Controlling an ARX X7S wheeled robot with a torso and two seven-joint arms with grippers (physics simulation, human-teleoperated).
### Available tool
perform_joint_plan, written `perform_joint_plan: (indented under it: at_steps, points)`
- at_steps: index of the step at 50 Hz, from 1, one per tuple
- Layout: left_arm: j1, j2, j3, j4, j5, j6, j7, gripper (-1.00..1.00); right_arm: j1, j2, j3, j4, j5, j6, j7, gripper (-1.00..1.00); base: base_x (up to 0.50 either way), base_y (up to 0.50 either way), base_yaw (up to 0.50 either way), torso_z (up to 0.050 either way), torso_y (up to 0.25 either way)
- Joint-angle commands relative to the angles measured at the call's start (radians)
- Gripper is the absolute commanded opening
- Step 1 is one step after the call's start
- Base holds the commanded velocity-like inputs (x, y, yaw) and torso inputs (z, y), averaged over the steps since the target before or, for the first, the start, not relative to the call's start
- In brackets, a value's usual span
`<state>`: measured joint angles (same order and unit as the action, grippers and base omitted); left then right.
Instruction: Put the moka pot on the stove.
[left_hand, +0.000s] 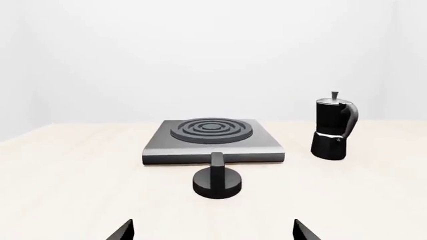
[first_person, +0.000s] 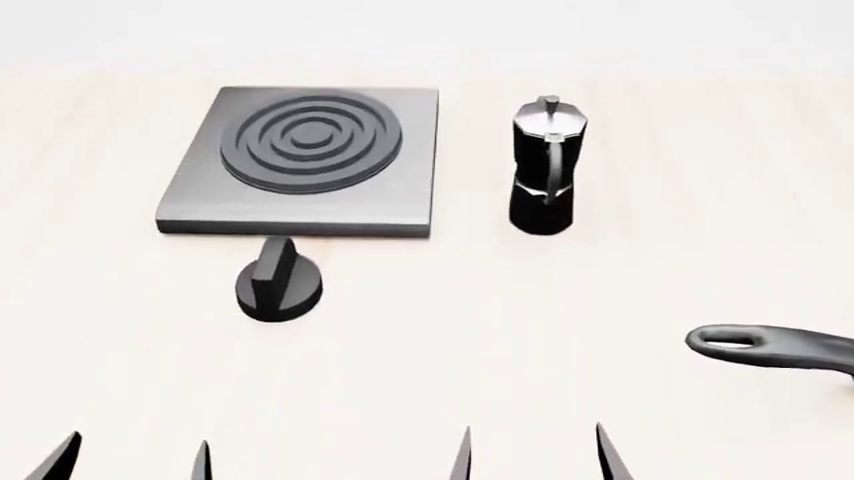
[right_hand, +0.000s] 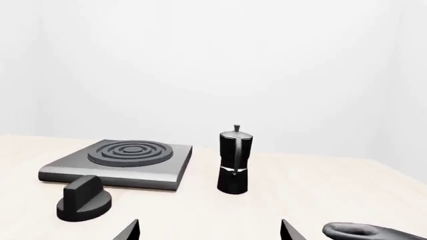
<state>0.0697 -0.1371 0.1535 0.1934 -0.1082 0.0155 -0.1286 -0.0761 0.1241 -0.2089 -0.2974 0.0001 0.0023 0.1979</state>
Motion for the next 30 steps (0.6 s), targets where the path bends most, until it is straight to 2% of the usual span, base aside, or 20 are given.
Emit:
perform_joint_plan:
  at_steps: [1, 30]
  points:
    - [-0.004, 0.006, -0.014, -0.013, 0.000, 0.012, 0.002, 1.00, 0.024, -0.005, 0.016, 0.059, 0.010, -0.025, -0.007, 1.00, 0.20, 0.00, 0.00, 0.000, 0.000]
    - [-0.003, -0.019, 0.008, -0.002, -0.021, 0.012, -0.021, 1.00, 0.029, 0.017, -0.005, 0.073, 0.042, -0.039, 0.024, 1.00, 0.21, 0.00, 0.00, 0.000, 0.000]
